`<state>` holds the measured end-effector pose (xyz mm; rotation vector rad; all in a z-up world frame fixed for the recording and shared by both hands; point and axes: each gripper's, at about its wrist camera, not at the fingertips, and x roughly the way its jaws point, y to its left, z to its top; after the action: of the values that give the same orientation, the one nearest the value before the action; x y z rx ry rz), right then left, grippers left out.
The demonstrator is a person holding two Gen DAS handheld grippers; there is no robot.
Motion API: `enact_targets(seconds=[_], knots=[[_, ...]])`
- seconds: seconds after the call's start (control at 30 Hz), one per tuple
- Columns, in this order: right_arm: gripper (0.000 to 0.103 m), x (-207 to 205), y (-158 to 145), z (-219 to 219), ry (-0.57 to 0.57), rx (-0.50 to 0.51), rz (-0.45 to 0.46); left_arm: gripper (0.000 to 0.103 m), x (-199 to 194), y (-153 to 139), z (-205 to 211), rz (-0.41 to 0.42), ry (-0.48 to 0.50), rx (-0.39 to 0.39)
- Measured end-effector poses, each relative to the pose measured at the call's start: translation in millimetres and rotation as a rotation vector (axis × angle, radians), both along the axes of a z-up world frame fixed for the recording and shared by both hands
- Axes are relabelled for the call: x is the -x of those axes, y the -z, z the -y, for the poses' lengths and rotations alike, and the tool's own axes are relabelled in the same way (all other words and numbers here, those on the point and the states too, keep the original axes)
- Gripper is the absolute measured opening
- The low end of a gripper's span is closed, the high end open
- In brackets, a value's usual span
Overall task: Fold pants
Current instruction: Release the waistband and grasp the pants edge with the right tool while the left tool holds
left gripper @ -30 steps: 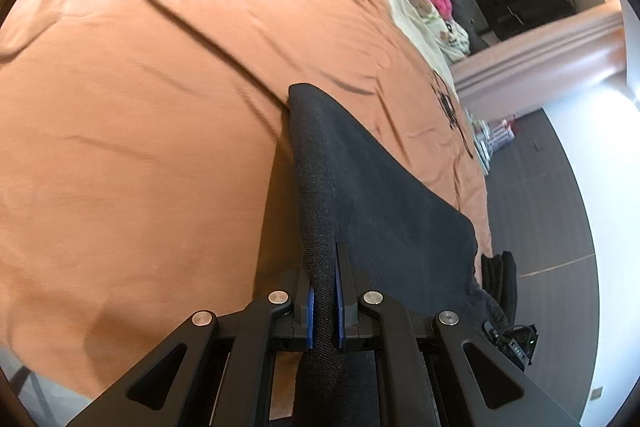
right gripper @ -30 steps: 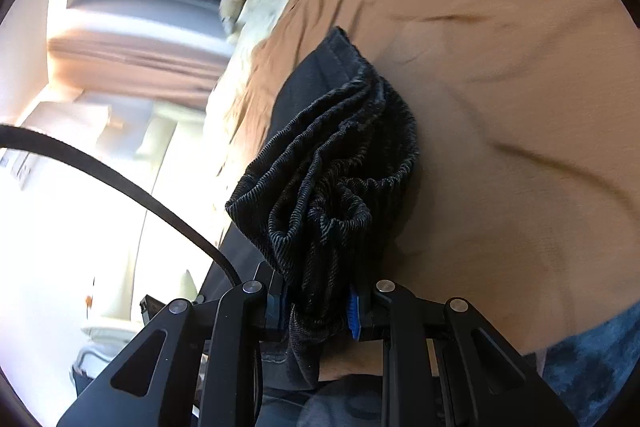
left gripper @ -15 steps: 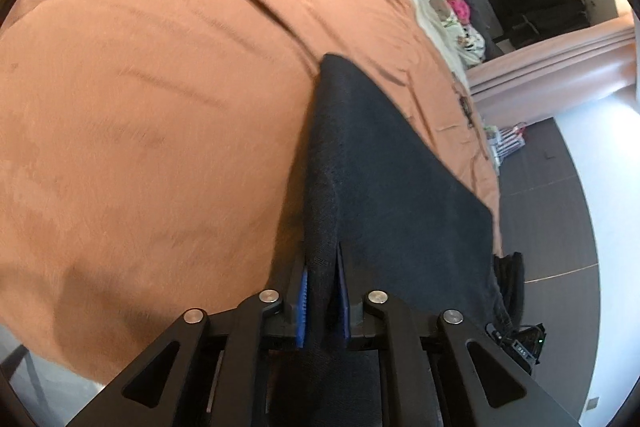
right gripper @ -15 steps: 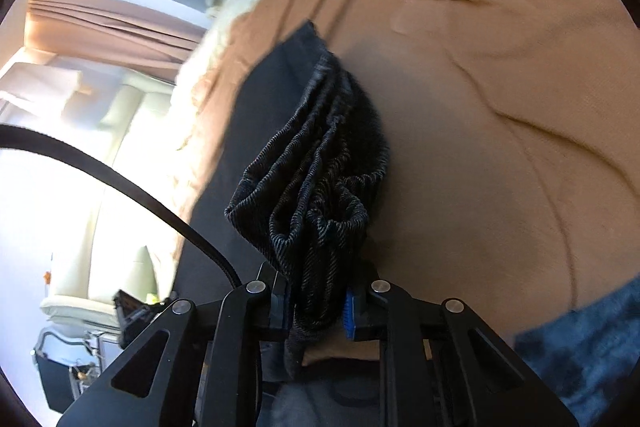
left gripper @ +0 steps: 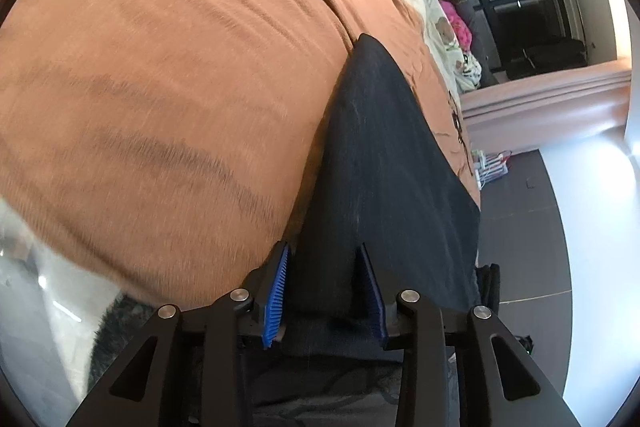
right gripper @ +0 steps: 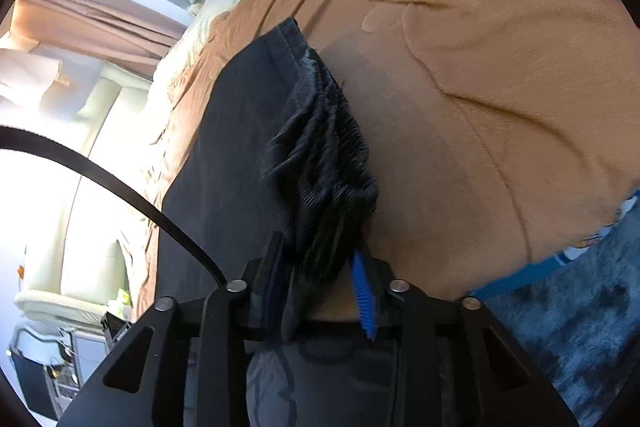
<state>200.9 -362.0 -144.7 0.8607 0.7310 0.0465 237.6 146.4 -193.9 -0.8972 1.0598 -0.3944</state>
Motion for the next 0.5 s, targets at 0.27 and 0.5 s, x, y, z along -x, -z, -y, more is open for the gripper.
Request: enact_targets(seconds=[0.27,0.5], knots=[[0.032,17,-43,-16,-0.021,0.166,0.108,0.041,6,-1,0,0.029,-0.02,0.03],[0.032,-3,-65,-61,-0.101,0.256,0.17,0.043,-1,7,4,0.053,-0.027,0.072]])
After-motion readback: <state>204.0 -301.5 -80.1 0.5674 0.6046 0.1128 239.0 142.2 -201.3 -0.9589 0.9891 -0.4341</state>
